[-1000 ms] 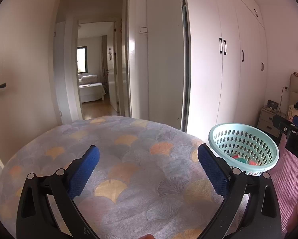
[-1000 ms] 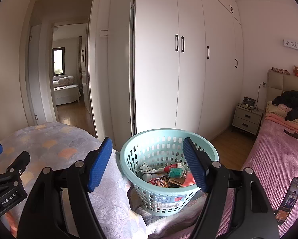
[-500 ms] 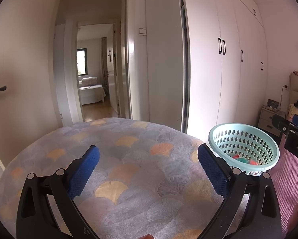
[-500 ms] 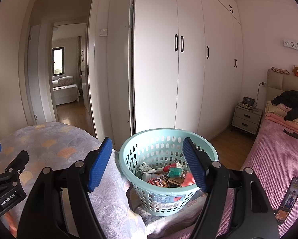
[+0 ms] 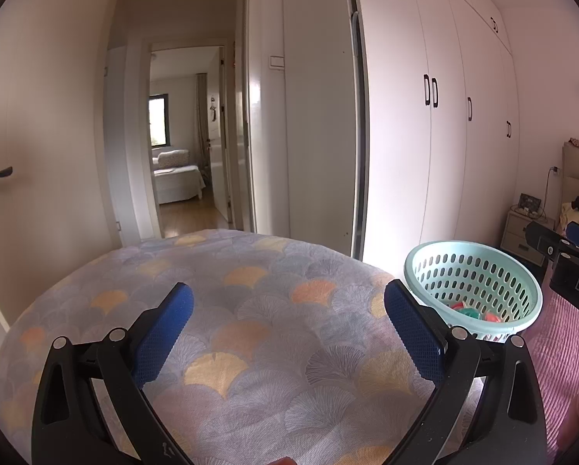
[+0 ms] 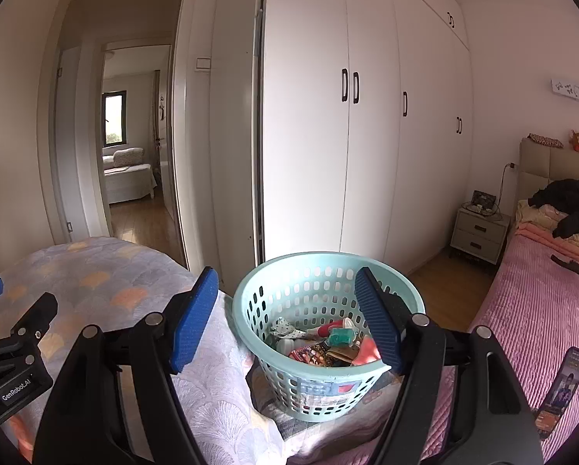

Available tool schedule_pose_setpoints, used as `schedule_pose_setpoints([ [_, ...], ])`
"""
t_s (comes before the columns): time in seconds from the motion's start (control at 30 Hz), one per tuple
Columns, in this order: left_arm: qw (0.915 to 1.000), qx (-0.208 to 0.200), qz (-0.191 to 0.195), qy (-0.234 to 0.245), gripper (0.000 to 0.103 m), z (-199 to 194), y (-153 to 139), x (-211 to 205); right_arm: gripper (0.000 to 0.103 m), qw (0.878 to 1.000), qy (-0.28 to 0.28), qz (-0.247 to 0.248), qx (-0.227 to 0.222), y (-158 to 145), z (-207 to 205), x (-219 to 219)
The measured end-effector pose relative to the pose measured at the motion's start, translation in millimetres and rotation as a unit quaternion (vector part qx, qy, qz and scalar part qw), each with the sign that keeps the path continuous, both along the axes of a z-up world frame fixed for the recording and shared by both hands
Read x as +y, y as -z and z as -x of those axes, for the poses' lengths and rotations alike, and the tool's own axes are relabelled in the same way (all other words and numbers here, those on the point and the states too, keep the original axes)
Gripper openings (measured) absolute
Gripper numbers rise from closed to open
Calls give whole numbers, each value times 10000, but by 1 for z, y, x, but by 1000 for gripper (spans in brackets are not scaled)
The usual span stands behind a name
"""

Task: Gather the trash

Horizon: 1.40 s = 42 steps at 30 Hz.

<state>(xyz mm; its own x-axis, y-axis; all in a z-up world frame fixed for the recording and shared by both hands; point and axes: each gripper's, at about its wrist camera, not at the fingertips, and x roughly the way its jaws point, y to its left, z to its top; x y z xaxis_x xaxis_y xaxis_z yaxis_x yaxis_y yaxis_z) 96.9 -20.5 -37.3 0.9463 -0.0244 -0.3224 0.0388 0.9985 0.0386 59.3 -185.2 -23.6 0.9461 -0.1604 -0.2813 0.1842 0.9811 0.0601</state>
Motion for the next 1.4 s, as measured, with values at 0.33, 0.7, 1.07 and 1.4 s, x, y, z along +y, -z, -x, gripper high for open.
schedule_pose_setpoints([
  [0.33,10000,-19,-28,-7,95,-1,-1,-1,69,10000,-5,5,5,0,-1,1],
  [0.7,10000,-20,-31,-9,95,0,-1,-2,69,10000,-8,-2,15,1,-1,1],
  [1.07,10000,-35,-43,4,95,-1,-1,-2,69,10000,5,-5,48,5,-2,2],
  [1.4,9999,-37,-93,56,95,1,-2,-4,69,10000,10,6,57,7,-1,4],
])
